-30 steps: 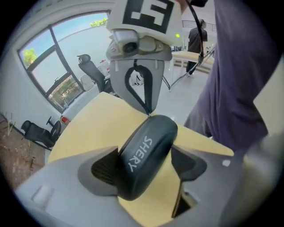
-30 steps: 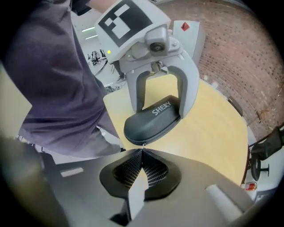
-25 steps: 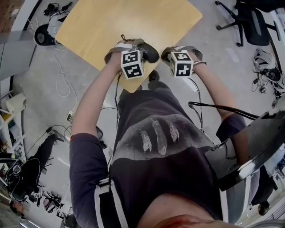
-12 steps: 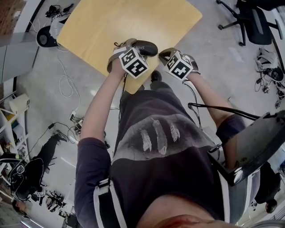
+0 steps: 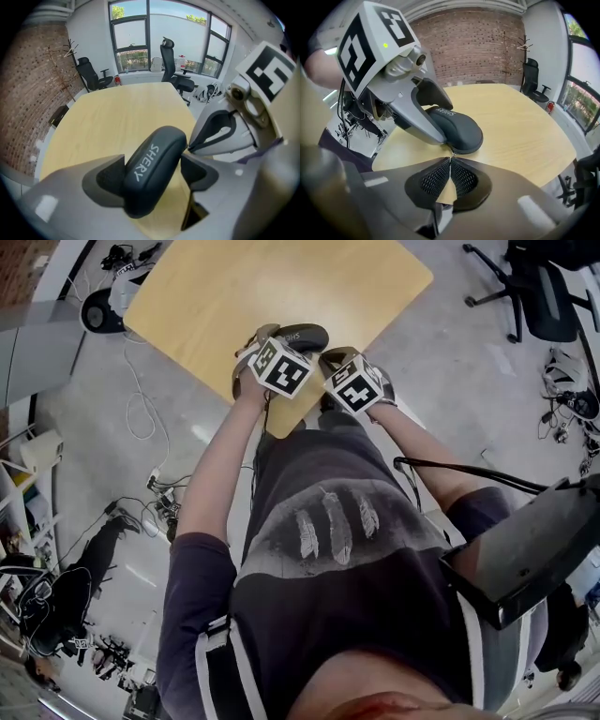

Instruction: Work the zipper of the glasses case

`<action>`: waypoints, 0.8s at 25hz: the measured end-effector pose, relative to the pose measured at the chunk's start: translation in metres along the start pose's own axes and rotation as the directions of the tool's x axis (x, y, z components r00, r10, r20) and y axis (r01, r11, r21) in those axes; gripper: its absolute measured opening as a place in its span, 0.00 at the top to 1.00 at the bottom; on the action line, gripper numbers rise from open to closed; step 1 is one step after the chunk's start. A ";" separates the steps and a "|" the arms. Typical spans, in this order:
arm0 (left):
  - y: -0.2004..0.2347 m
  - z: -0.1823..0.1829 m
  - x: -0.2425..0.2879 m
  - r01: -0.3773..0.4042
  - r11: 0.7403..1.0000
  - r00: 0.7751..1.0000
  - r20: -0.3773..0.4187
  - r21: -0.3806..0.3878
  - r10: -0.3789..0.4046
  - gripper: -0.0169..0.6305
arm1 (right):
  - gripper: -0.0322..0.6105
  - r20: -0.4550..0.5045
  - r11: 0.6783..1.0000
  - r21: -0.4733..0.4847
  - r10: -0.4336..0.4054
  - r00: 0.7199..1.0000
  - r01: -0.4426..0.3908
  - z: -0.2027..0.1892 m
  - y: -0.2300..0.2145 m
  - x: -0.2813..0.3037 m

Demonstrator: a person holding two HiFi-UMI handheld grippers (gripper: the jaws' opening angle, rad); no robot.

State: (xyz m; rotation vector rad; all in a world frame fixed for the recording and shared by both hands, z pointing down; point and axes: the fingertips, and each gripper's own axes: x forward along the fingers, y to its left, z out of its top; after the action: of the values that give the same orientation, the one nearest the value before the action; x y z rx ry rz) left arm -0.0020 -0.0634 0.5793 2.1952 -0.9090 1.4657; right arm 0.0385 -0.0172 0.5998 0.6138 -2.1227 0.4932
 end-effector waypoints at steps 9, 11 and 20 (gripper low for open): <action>0.002 -0.001 0.000 -0.025 0.999 0.997 0.077 0.046 0.021 0.40 | 0.76 -0.003 0.998 -0.041 -0.051 0.999 0.050 -0.009 -0.027 -0.011; 0.006 -0.003 -0.001 -0.049 0.998 0.994 0.103 0.048 0.044 0.40 | 0.76 0.017 0.997 0.023 -0.081 0.997 0.080 -0.012 -0.043 -0.023; 0.043 0.014 -0.059 -0.136 0.981 0.927 0.333 -0.137 0.175 0.46 | 0.91 0.331 0.921 0.360 0.021 0.943 -0.147 0.061 -0.068 -0.068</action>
State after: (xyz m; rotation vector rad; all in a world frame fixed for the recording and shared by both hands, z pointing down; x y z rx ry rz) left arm -0.0367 -0.0848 0.5174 2.3824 -1.2725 1.0755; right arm 0.0758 -0.0874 0.5185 0.8718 -2.3884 0.9243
